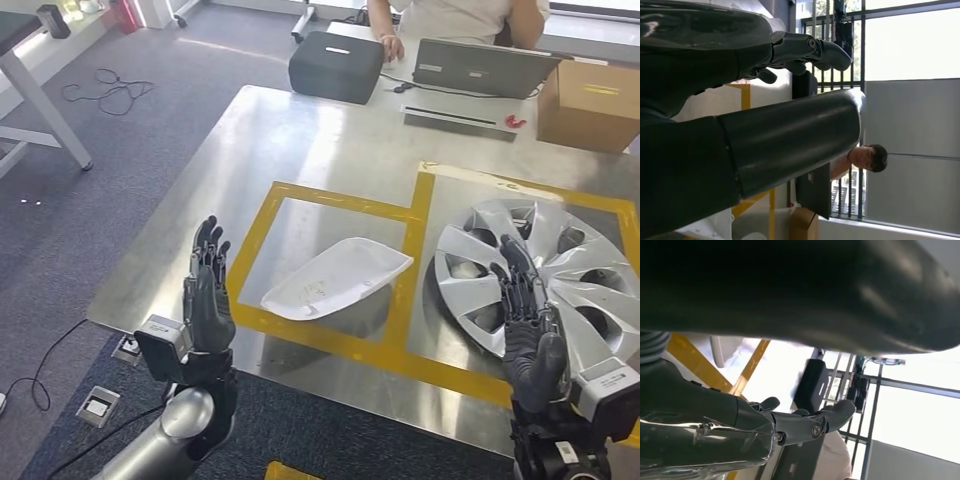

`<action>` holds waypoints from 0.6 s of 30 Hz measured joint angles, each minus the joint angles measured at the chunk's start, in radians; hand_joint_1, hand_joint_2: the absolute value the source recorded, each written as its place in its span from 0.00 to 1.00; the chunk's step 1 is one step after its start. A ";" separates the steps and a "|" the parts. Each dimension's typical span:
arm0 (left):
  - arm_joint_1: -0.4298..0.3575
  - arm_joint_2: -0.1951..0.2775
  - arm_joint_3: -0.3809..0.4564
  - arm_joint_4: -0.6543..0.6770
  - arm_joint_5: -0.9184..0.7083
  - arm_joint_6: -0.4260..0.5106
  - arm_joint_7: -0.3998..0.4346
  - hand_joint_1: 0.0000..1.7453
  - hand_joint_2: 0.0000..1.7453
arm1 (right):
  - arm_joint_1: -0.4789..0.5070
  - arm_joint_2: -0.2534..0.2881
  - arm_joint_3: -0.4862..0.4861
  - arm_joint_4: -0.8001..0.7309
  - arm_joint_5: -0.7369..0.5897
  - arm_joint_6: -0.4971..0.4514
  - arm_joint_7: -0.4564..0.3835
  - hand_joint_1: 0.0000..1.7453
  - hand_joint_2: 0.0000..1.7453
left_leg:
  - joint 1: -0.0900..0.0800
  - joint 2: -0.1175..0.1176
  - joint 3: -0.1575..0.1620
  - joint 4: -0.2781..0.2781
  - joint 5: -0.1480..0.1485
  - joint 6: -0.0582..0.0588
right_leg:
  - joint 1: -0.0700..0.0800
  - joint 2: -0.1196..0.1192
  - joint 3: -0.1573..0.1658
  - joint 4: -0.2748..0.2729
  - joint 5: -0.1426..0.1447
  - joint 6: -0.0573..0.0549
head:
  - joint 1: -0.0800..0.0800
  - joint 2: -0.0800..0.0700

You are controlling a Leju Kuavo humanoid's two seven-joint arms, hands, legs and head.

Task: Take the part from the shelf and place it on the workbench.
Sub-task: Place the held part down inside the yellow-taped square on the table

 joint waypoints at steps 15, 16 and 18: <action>-0.005 -0.001 -0.001 0.017 0.009 0.000 -0.007 0.00 0.00 | -0.003 0.000 0.000 0.011 -0.001 0.007 -0.001 0.00 0.00 | 0.010 -0.003 -0.120 0.318 -0.188 -0.069 | 0.000 -0.002 0.083 -0.294 0.204 -0.054 | -0.023 0.000; -0.005 -0.001 -0.001 0.019 0.010 0.000 -0.007 0.00 0.00 | -0.003 0.000 0.000 0.014 -0.002 0.009 -0.001 0.00 0.00 | 0.009 -0.003 -0.111 0.326 -0.184 -0.068 | 0.002 -0.002 0.074 -0.294 0.211 -0.054 | -0.025 0.000; -0.006 -0.001 -0.001 0.023 0.012 0.000 -0.007 0.00 0.00 | -0.003 0.000 0.000 0.018 -0.003 0.012 -0.002 0.00 0.00 | 0.009 -0.004 -0.036 0.232 -0.136 -0.059 | 0.005 -0.002 0.059 -0.293 0.223 -0.053 | -0.027 0.000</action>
